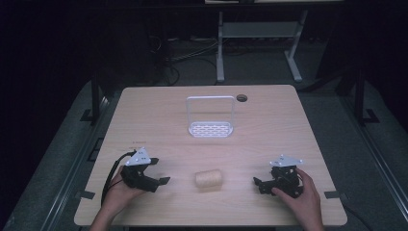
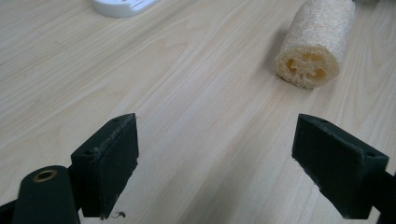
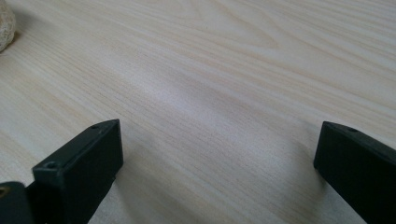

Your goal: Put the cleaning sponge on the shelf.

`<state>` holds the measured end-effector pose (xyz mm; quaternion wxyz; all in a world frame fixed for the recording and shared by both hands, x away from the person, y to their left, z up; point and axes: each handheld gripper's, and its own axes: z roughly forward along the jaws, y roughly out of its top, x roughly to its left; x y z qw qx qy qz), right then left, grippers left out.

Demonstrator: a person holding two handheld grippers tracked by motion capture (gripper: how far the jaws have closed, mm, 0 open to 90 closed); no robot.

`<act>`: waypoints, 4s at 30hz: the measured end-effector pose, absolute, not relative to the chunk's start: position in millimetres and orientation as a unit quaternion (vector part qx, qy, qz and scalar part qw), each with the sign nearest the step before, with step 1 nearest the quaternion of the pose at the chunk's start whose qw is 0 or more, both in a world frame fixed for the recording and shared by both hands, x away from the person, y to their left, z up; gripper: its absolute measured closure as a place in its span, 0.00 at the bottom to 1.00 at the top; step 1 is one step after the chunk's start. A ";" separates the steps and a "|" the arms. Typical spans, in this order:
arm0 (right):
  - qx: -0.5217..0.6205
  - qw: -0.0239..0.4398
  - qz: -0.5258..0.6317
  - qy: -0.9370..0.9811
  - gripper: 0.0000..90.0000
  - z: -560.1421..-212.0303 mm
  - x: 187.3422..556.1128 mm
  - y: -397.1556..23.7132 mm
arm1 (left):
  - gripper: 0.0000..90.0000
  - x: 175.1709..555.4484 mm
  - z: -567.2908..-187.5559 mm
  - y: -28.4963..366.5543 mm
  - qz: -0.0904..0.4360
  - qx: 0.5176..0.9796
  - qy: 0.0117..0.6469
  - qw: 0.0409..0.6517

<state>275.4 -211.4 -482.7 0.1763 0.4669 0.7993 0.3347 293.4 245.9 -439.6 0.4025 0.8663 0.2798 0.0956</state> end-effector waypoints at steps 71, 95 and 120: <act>0.466 0.177 0.334 0.800 0.01 -482.7 275.5 -211.6 | 0.16 322.1 -422.7 141.9 0.030 0.918 0.129 0.374; 0.465 0.177 0.334 0.800 0.01 -482.8 275.5 -211.7 | 0.16 319.8 -431.7 105.9 0.023 0.939 0.085 0.331; 0.465 0.177 0.334 0.800 0.01 -482.8 275.5 -211.7 | 0.25 316.5 -449.0 87.1 0.025 0.955 0.065 0.288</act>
